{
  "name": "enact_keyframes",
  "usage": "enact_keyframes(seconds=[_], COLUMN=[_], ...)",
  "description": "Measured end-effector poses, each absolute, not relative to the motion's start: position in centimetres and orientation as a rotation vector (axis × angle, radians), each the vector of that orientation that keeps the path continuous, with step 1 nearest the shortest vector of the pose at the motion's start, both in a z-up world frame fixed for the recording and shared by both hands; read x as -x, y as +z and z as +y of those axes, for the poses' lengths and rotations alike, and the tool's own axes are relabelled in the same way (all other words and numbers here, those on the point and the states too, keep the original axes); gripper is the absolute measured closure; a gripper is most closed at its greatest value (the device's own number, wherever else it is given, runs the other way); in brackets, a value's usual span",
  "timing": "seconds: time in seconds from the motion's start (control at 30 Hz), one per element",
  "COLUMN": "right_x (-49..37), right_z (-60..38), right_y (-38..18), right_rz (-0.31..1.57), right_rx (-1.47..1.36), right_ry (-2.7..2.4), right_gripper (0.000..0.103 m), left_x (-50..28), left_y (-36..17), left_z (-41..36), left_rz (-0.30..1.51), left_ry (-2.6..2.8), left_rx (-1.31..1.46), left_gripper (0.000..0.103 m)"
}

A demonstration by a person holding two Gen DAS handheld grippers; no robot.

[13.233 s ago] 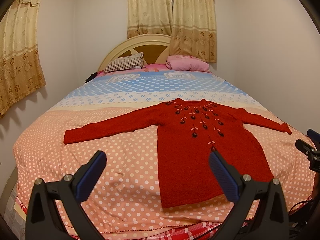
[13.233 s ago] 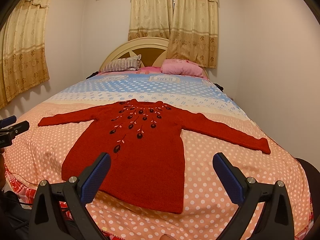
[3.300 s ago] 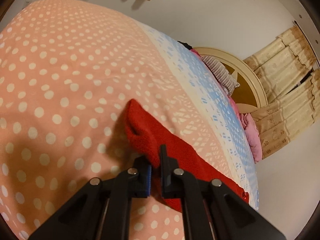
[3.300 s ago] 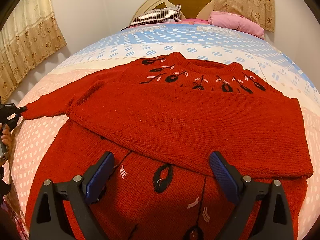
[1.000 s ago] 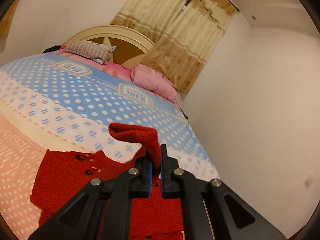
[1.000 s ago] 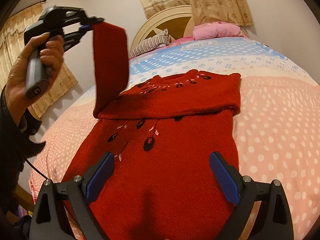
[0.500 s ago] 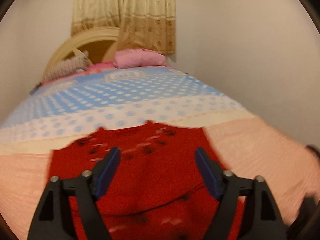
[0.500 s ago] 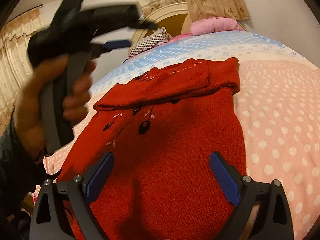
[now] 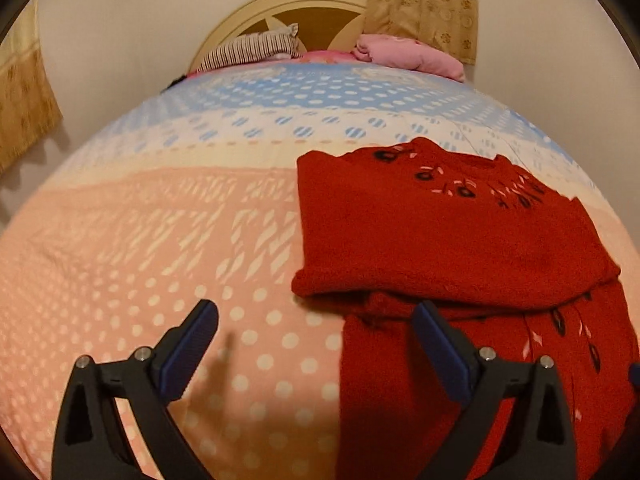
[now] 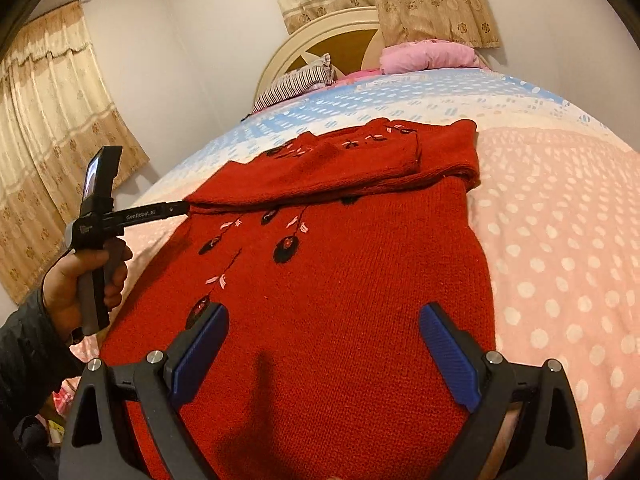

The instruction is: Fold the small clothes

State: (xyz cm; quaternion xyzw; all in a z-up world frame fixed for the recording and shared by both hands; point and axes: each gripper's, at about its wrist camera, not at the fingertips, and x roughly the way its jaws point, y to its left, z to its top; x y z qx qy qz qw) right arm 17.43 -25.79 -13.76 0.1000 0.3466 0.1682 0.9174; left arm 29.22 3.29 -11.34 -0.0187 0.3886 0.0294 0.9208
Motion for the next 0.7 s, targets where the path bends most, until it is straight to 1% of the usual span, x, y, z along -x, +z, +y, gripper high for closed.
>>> enact_keyframes(seconds=[0.13, 0.17, 0.23, 0.37, 0.43, 0.47, 0.5, 0.57, 0.7], right_x=[-17.2, -17.2, -17.9, -21.6, -23.9, -25.3, -26.9, -29.1, -33.1], right_z=[-25.6, -25.6, -25.8, -27.4, -28.2, -28.6, -28.7, -28.6, -27.5], right_y=[-12.2, -11.7, -10.5, -8.6, -8.4, -8.4, -8.4, -8.5, -10.1], right_rz=[0.710, 0.704, 0.704, 0.736, 0.759, 0.772, 0.785, 0.796, 0.874], right_rx=[-0.182, -0.167, -0.156, -0.232, -0.283, -0.300, -0.302, -0.287, -0.255], right_ry=[0.334, 0.326, 0.315, 0.282, 0.261, 0.247, 0.226, 0.198, 0.165], right_gripper=[0.006, 0.006, 0.006, 0.007, 0.017, 0.031, 0.037, 0.040, 0.040], left_x=[-30.8, -31.1, -31.4, -31.3, -31.1, -30.9, -30.8, -30.5, -30.5], left_y=[-12.8, -13.3, -13.6, -14.2, -14.4, -14.5, -14.5, -14.5, -14.6], left_z=[3.1, 3.5, 4.6, 5.7, 6.1, 6.2, 6.3, 6.2, 6.3], left_rz=[0.838, 0.855, 0.869, 0.886, 0.887, 0.887, 0.885, 0.880, 0.882], left_ry=[0.058, 0.068, 0.076, 0.063, 0.056, 0.054, 0.053, 0.052, 0.049], left_rx=[0.030, 0.036, 0.098, 0.167, 0.202, 0.216, 0.218, 0.217, 0.226], left_gripper=[0.003, 0.000, 0.000, 0.000, 0.000, 0.000, 0.000, 0.000, 0.000])
